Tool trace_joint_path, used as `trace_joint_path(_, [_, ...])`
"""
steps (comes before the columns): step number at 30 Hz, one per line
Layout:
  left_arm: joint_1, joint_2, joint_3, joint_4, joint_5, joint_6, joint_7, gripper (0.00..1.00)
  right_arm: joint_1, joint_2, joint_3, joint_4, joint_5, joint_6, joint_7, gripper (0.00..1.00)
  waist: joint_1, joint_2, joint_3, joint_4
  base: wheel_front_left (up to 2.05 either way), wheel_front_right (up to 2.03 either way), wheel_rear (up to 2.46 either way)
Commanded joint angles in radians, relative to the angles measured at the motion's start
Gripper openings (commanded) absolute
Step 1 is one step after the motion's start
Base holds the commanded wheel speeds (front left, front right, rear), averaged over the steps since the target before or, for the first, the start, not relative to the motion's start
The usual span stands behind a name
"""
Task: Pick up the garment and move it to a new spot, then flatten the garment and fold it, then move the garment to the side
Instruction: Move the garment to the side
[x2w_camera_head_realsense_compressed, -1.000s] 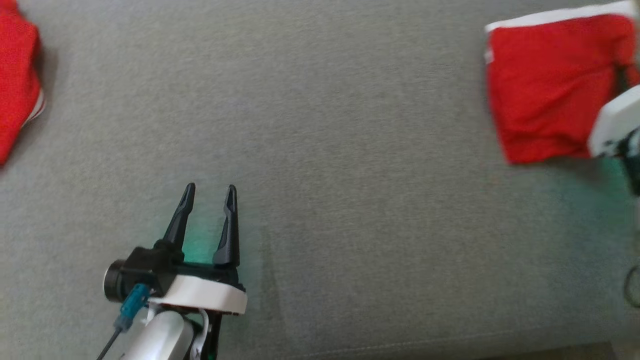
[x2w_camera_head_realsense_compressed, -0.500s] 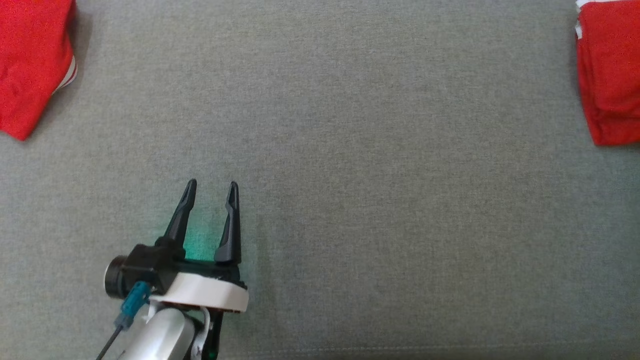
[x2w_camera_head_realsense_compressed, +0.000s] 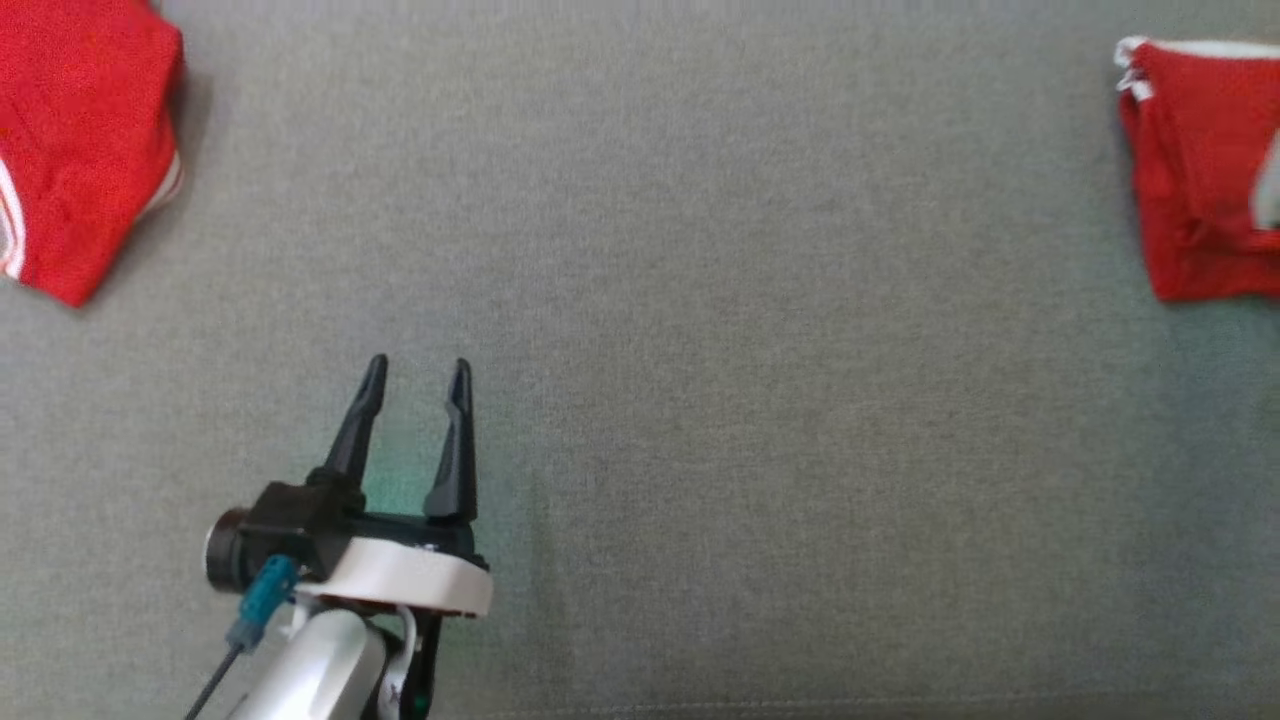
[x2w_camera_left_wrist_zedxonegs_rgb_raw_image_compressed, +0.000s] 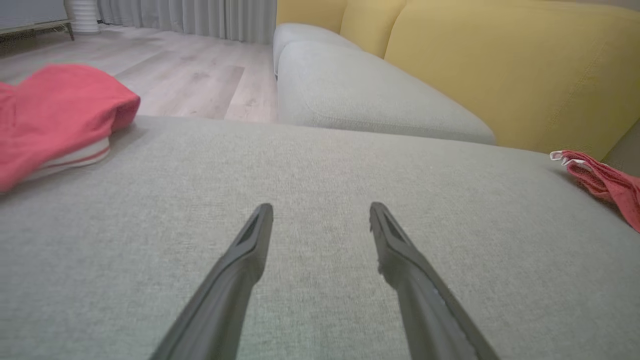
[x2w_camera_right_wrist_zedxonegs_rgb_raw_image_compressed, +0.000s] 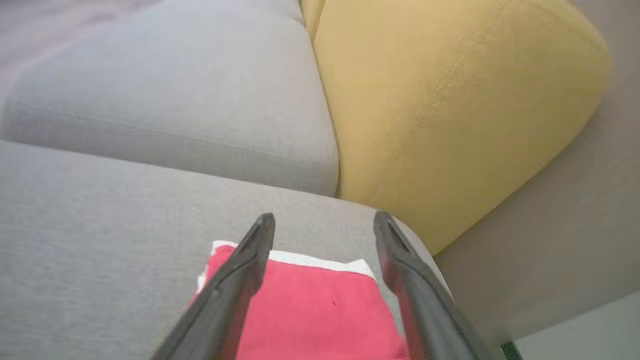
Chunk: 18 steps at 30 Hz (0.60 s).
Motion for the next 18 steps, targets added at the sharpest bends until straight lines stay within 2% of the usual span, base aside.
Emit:
trace_joint_path(1, [-0.011,0.022,0.050,-0.022,-0.009,0.002,-0.015,1.00,-0.010,0.023,0.034,-0.058,0.021,0.007,-0.024,1.00,0.0000,0.0000,-0.046,-0.007,0.00,0.00,0.00])
trace_joint_path(8, [0.027,0.037,0.096,-0.005,-0.040,0.014,-0.023,1.00,0.094,0.149,0.104,-0.153,0.078,0.007,-0.072,1.00,0.0000,0.0000,-0.165,-0.022,0.00,0.00,0.00])
trace_joint_path(18, [0.129,0.051,0.136,0.028,-0.088,0.033,-0.026,1.00,0.338,0.265,0.158,-0.297,0.142,0.007,-0.168,1.00,0.0000,0.0000,-0.304,-0.048,0.00,0.00,0.00])
